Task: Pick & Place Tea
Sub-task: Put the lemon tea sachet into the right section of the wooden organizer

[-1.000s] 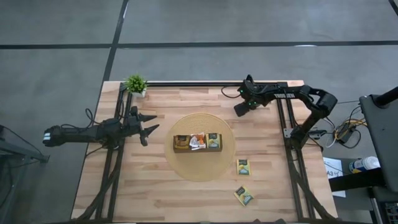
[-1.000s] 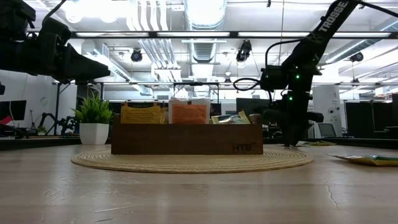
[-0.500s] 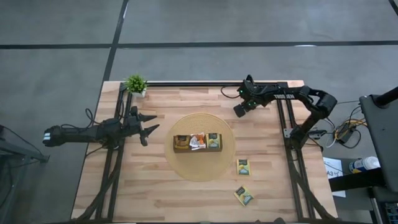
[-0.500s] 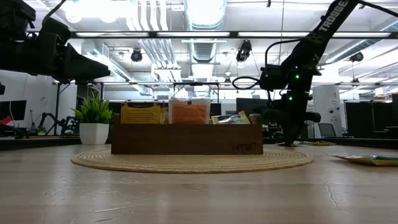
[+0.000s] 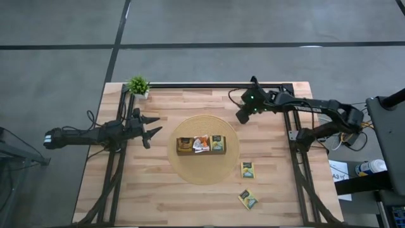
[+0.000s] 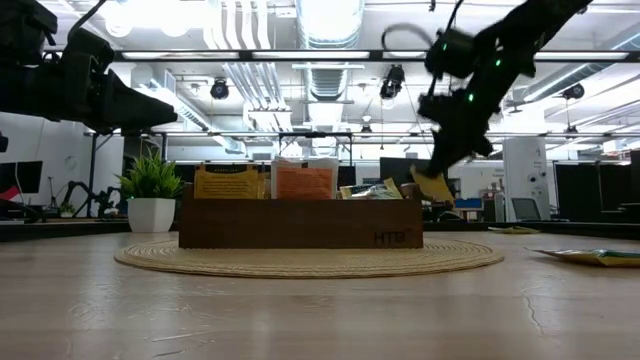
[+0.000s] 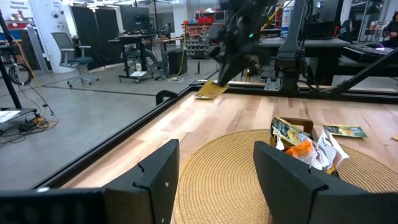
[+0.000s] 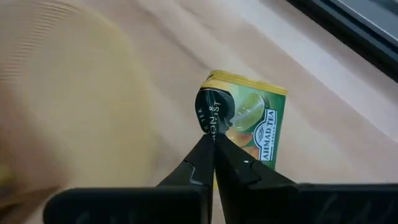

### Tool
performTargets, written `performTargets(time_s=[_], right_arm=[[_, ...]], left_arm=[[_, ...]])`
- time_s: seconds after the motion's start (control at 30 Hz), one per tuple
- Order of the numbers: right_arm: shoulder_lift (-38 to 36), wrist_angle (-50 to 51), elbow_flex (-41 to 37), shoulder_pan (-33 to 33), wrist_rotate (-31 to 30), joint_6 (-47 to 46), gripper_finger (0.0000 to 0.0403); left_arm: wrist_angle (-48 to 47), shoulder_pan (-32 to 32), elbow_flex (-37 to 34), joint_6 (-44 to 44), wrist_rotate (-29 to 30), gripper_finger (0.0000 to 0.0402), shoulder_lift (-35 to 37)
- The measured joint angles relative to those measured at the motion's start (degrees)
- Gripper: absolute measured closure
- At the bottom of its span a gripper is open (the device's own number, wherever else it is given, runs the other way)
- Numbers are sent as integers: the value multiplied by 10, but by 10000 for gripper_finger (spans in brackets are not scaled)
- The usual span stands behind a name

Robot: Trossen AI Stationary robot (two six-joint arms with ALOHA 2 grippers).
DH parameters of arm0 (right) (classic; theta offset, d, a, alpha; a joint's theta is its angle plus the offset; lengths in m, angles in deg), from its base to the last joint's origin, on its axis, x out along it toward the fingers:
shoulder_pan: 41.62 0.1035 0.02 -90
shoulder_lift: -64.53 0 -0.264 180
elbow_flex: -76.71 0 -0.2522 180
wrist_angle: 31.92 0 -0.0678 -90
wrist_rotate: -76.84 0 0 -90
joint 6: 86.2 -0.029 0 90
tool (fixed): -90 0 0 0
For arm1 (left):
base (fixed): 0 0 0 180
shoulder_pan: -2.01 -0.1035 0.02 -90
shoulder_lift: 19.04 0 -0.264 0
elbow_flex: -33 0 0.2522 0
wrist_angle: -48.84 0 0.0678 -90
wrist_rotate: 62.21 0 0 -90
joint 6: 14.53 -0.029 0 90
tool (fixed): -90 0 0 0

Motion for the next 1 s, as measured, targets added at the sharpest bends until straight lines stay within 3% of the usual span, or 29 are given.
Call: performTargets(time_s=[0.27,0.73,1.0], right_arm=[[-57,-77,-14,55,145,47,395],[-42,-129,-15,59,476,67,395],[28,-169,-14,62,560,62,395]], left_arm=[[0,0,0,0,0,199,0],[0,0,0,0,0,199,0],[0,0,0,0,0,199,0]])
